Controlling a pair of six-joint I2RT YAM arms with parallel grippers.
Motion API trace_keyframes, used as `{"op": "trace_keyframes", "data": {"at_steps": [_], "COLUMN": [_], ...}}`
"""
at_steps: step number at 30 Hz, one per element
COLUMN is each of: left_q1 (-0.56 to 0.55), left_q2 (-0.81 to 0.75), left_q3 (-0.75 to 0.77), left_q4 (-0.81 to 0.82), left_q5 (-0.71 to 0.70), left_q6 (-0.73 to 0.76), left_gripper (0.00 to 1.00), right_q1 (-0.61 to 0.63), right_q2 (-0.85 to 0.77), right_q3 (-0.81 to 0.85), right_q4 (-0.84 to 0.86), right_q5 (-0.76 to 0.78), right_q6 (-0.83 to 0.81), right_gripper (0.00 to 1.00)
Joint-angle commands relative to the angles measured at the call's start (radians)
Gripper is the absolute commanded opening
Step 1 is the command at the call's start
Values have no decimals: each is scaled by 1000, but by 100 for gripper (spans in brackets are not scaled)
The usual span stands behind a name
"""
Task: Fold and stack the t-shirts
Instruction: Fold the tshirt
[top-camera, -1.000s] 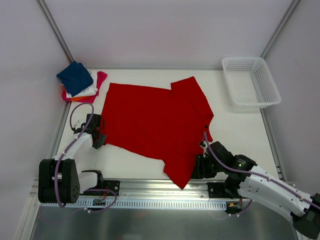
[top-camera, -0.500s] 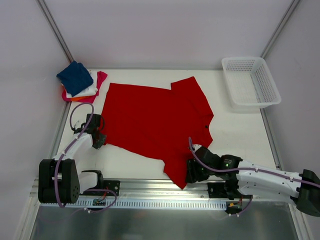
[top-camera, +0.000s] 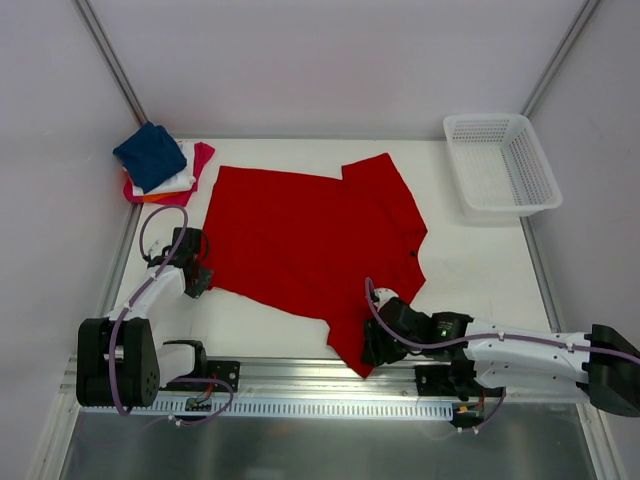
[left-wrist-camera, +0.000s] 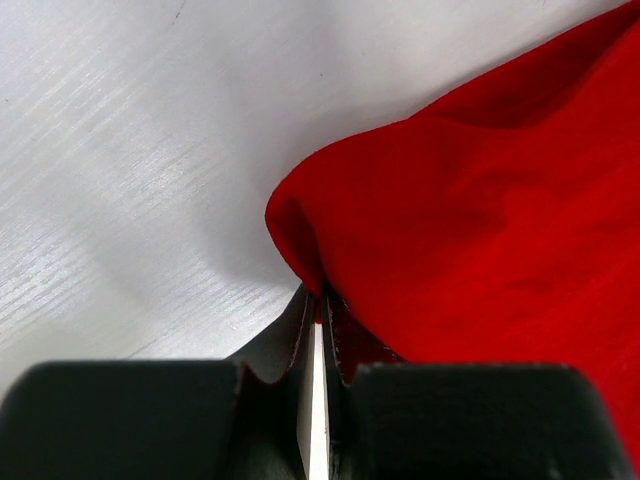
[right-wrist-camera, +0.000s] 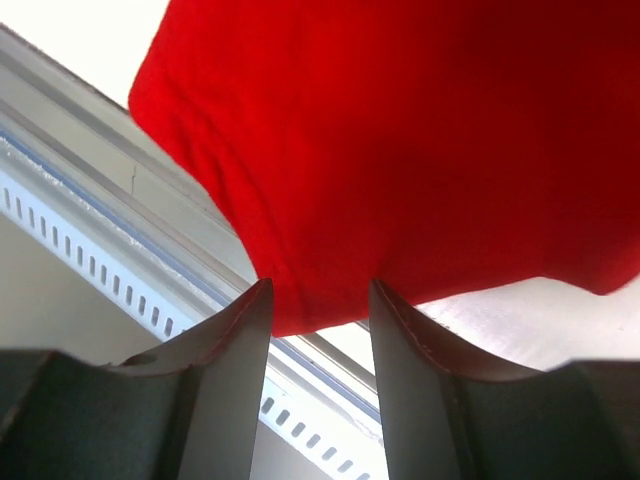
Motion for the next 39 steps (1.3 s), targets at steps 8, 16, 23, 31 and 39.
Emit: {"op": "trace_keyframes", "data": {"at_steps": [8, 16, 23, 31, 39], "left_q1": [4, 6, 6, 4, 4], "left_q2": [-12, -17, -21, -26, -26], "left_q3": [1, -1, -1, -2, -4], "left_q4": [4, 4, 6, 4, 6], "left_q5": [24, 25, 25, 30, 34], "left_q6": [13, 13, 13, 15, 16], "left_gripper": [0, 0, 0, 0, 0], "right_q1": [103, 154, 174, 175, 175], "right_q2": [26, -15, -80, -112, -152], "right_q3": [-28, -96, -131, -120, -106], "right_q4": [79, 141, 108, 81, 13], "right_q5": [60, 27, 35, 58, 106], "right_q6": [54, 86, 103, 99, 103], "right_gripper": [46, 46, 33, 7, 32]}}
